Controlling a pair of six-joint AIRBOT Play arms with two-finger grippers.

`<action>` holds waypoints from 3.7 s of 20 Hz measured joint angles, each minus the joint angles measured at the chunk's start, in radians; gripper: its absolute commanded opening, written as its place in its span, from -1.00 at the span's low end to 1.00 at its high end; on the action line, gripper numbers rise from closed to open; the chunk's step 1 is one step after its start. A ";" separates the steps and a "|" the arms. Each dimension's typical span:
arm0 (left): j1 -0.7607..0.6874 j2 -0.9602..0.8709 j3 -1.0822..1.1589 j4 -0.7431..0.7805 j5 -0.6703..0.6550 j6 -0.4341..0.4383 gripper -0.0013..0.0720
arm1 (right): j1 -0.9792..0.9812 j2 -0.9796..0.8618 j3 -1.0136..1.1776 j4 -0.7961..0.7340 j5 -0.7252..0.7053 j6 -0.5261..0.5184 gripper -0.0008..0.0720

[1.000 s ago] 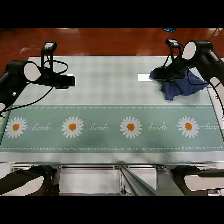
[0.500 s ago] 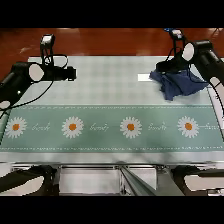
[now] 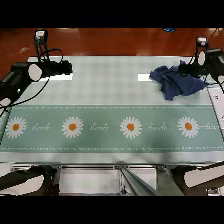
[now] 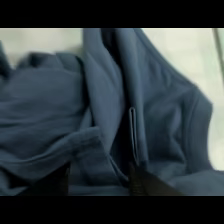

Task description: Fold the shirts.

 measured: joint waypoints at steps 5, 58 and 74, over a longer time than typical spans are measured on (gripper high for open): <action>0.005 -0.010 0.002 0.002 -0.105 0.007 0.41 | -0.040 -0.097 0.002 0.129 0.000 -0.058 -0.61; 0.216 0.599 -0.437 -0.419 -0.584 0.167 0.41 | 0.364 0.296 0.121 0.562 0.293 -0.242 0.13; 0.206 -0.002 -0.469 -0.883 -0.584 0.397 0.41 | -0.156 0.804 -0.879 0.698 0.198 -0.378 0.13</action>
